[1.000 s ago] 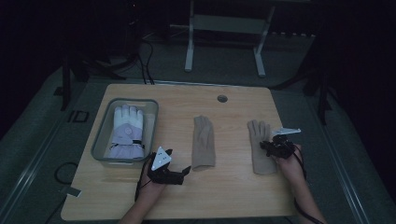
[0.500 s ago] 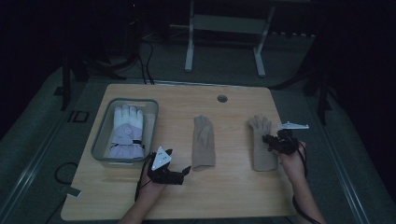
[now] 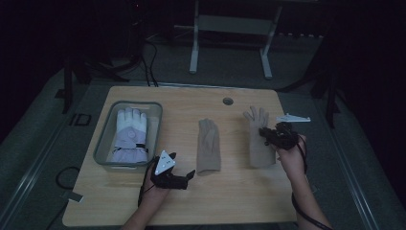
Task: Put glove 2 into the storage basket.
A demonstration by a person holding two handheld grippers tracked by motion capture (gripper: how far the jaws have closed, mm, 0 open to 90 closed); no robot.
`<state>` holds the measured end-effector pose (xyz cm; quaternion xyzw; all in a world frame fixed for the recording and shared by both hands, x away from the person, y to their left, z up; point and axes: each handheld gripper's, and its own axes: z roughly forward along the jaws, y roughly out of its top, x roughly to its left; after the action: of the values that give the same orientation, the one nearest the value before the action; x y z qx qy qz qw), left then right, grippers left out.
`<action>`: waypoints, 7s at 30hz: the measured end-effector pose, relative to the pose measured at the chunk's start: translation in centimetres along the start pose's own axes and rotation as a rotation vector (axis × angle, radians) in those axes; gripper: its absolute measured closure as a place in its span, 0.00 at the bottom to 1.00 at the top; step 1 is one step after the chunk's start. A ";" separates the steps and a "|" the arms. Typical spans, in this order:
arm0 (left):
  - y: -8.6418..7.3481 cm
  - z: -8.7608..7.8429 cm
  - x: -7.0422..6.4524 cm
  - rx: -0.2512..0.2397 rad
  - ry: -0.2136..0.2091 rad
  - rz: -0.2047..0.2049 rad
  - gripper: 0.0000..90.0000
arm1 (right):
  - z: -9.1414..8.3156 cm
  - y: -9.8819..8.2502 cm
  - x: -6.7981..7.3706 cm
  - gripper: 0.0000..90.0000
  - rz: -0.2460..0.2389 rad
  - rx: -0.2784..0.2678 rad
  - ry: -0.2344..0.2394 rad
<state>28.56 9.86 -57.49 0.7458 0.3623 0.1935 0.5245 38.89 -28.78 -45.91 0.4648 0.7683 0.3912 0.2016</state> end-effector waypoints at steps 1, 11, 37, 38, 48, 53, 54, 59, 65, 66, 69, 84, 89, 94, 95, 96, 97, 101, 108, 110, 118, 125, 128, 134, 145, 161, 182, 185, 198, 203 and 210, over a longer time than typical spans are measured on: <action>0.0 0.0 0.0 0.000 0.001 0.000 0.02 | 0.1 0.3 0.4 0.90 0.000 -0.001 0.004; 0.1 -0.2 0.1 -0.009 0.000 0.000 0.02 | 2.5 2.8 5.0 0.90 -0.027 -0.008 0.081; 0.2 -0.6 0.1 -0.024 -0.013 0.011 0.02 | 10.1 1.1 12.9 0.90 0.050 0.062 0.140; 0.2 -0.6 0.1 -0.024 -0.013 0.011 0.02 | 10.1 1.1 12.9 0.90 0.050 0.062 0.140; 0.2 -0.3 0.1 -0.009 -0.031 0.006 0.02 | 12.9 -1.2 12.2 0.85 0.063 0.150 0.131; 0.1 -0.1 0.1 0.011 -0.037 0.009 0.02 | 12.7 -1.3 11.7 0.68 0.085 0.154 0.165; 0.1 -0.1 0.1 0.011 -0.037 0.009 0.02 | 12.4 -1.1 11.6 0.66 0.085 0.153 0.178; 0.0 0.1 0.0 0.032 -0.050 0.013 0.02 | 11.0 -0.3 10.8 0.48 0.055 0.130 0.180; 0.2 0.3 0.0 0.074 -0.075 -0.021 0.02 | 9.8 0.0 9.6 0.29 0.050 0.123 0.194; 0.2 0.4 0.0 0.082 -0.077 -0.026 0.02 | 9.7 -0.1 9.5 0.26 0.051 0.123 0.200; 0.2 0.4 -0.1 0.092 -0.067 -0.015 0.02 | 9.2 -0.2 9.1 0.18 0.056 0.103 0.249; 0.5 1.1 -0.3 0.190 -0.098 -0.023 0.02 | 8.5 -1.2 6.1 0.17 0.035 0.132 0.265; 0.7 1.6 -0.8 0.222 -0.114 0.007 0.02 | 8.2 -0.7 5.9 0.15 0.036 0.114 0.306; 1.6 1.8 -1.6 0.205 -0.120 0.070 0.07 | 8.8 0.6 5.8 0.17 0.004 0.108 0.298; 2.0 2.0 -2.0 0.191 -0.123 0.102 0.07 | 9.1 0.9 5.7 0.17 -0.001 0.115 0.300; 2.2 2.1 -2.2 0.191 -0.127 0.115 0.07 | 9.5 1.2 5.7 0.19 -0.004 0.121 0.300; 2.4 2.2 -2.4 0.191 -0.133 0.139 0.07 | 9.7 1.4 5.7 0.20 -0.007 0.124 0.304; 2.8 2.7 -2.8 0.195 -0.185 0.171 0.11 | 10.8 2.1 5.7 0.22 -0.008 0.132 0.299; 3.3 4.4 -3.9 0.237 -0.196 0.288 0.16 | 13.7 3.2 6.4 0.24 0.026 0.156 0.296; 3.3 4.9 -3.8 0.259 -0.207 0.300 0.16 | 14.0 3.3 6.4 0.24 0.027 0.156 0.294; 3.6 6.2 -2.8 0.313 -0.211 0.318 0.17 | 17.2 2.8 6.7 0.24 0.056 0.210 0.254; 3.6 7.4 -2.8 0.378 -0.213 0.361 0.22 | 18.1 2.3 7.0 0.40 0.036 0.265 0.238; 3.6 7.5 -3.0 0.396 -0.181 0.375 0.30 | 18.1 2.4 7.4 0.56 0.012 0.282 0.245; 3.8 7.5 -2.7 0.402 -0.139 0.371 0.57 | 18.1 2.4 7.6 0.63 0.021 0.288 0.245; 4.5 7.6 -2.4 0.385 -0.063 0.307 0.87 | 17.7 2.7 7.5 0.71 0.035 0.269 0.255; 6.3 5.6 -3.0 0.335 -0.033 0.306 0.88 | 14.9 5.2 8.0 0.72 0.039 0.191 0.271; 8.7 1.8 -1.4 0.320 -0.009 0.281 0.88 | 12.9 8.8 11.1 0.72 0.023 0.131 0.292; 8.9 1.2 -0.9 0.320 -0.003 0.278 0.88 | 12.9 9.3 11.7 0.72 0.019 0.127 0.295; 9.8 -2.5 1.4 0.324 0.060 0.288 0.88 | 13.4 12.4 15.9 0.72 -0.037 0.097 0.333; 10.0 -3.9 2.4 0.332 0.091 0.292 0.88 | 14.1 13.5 17.8 0.72 -0.045 0.094 0.356; 9.4 -6.2 3.9 0.337 0.130 0.276 0.88 | 15.2 14.5 20.6 0.72 -0.075 0.097 0.382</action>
<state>30.18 14.96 -46.82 0.8513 0.3169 0.2479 0.3368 47.18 -0.75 -42.72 0.3624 0.8272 0.4271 0.0438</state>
